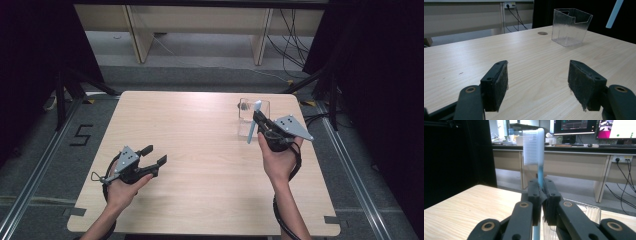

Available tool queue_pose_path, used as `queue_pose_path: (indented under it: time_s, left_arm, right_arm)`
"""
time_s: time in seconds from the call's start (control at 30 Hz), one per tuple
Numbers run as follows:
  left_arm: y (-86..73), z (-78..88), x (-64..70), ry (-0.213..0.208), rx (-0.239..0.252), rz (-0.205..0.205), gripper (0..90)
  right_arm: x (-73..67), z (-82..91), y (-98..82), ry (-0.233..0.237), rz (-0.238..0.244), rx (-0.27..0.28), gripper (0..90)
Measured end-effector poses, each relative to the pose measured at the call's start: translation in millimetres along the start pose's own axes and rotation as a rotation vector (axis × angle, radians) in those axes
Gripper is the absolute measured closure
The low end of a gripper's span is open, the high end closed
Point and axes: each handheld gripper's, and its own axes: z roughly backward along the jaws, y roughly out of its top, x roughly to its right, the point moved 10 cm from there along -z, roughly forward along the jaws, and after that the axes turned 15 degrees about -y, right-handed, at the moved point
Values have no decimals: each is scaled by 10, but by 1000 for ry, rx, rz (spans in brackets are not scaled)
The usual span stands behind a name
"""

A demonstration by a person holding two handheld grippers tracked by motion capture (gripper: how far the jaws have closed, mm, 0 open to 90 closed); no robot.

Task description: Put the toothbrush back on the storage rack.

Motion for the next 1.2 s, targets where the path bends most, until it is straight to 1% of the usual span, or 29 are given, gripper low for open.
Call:
queue_pose_path:
  time_s: [0.03,0.13,0.2,0.23,0.27,0.3,0.33,0.4,0.47,0.5,0.53,0.57,0.63,0.67,0.7,0.73,0.77,0.8,0.83,0.87,0.9,0.93,0.97,1.0,1.07,1.1,1.13,1.17,1.2]
  left_arm:
    - [-4,6,-9,2,0,2,322]
    - [-16,21,-42,13,0,3,321]
    - [-25,27,-56,19,2,7,321]
    - [-32,31,-62,21,1,9,320]
    - [-40,34,-71,24,-2,8,321]
    - [-42,29,-76,22,6,8,320]
    - [-53,37,-80,26,-2,10,320]
    - [-69,42,-92,31,-5,12,320]
    - [-81,42,-94,32,-4,19,320]
    - [-85,44,-97,33,-4,19,321]
    - [-85,41,-99,32,-1,18,321]
    - [-80,30,-100,27,11,17,321]
    - [-85,29,-106,29,12,18,321]
    - [-91,37,-106,32,4,20,321]
    - [-98,42,-108,36,-1,21,321]
    - [-101,44,-110,37,-2,22,321]
    - [-105,47,-113,38,-3,23,321]
    - [-107,47,-114,39,-2,24,321]
    - [-110,48,-117,39,-3,24,321]
    - [-115,49,-120,39,-4,24,321]
    - [-119,49,-121,39,-5,25,321]
    - [-122,47,-120,37,-2,25,321]
    - [-127,48,-122,39,-4,26,321]
    - [-130,47,-123,39,-2,28,321]
    - [-128,36,-126,33,11,28,322]
    - [-131,38,-127,33,11,29,322]
    - [-132,38,-127,32,11,29,322]
    - [-133,37,-125,32,11,30,322]
    - [-133,37,-125,32,12,31,322]
  right_arm:
    - [-3,-15,10,3,-12,10,861]
    - [46,-25,18,-11,3,10,861]
    - [43,-34,21,-10,-25,5,861]
    - [64,-40,29,-14,-7,12,861]
    - [62,-38,26,-14,-21,3,861]
    - [78,-50,40,-17,-13,15,861]
    - [84,-49,43,-20,-19,12,861]
    - [113,-60,62,-26,-9,17,861]
    - [116,-62,77,-23,-22,16,861]
    - [139,-68,92,-32,-17,21,861]
    - [136,-75,99,-23,-19,21,861]
    - [150,-77,105,-37,-16,20,861]
    - [163,-95,129,-38,-10,32,861]
    - [172,-100,136,-38,-6,29,861]
    - [170,-105,141,-37,-12,27,861]
    - [186,-111,149,-44,-2,26,861]
    - [195,-120,166,-49,-3,35,861]
    - [191,-121,168,-43,-11,26,861]
    - [212,-124,175,-51,4,27,861]
    - [213,-136,192,-51,-5,36,861]
    - [229,-138,198,-61,-8,32,861]
    - [234,-149,208,-57,-1,34,861]
    - [251,-156,220,-64,5,41,861]
    - [248,-157,219,-63,-5,31,861]
    - [257,-170,231,-61,-1,34,861]
    - [273,-179,243,-71,-2,39,861]
    - [269,-187,250,-61,-2,41,861]
    - [286,-191,254,-71,2,38,861]
    - [295,-199,259,-70,3,35,861]
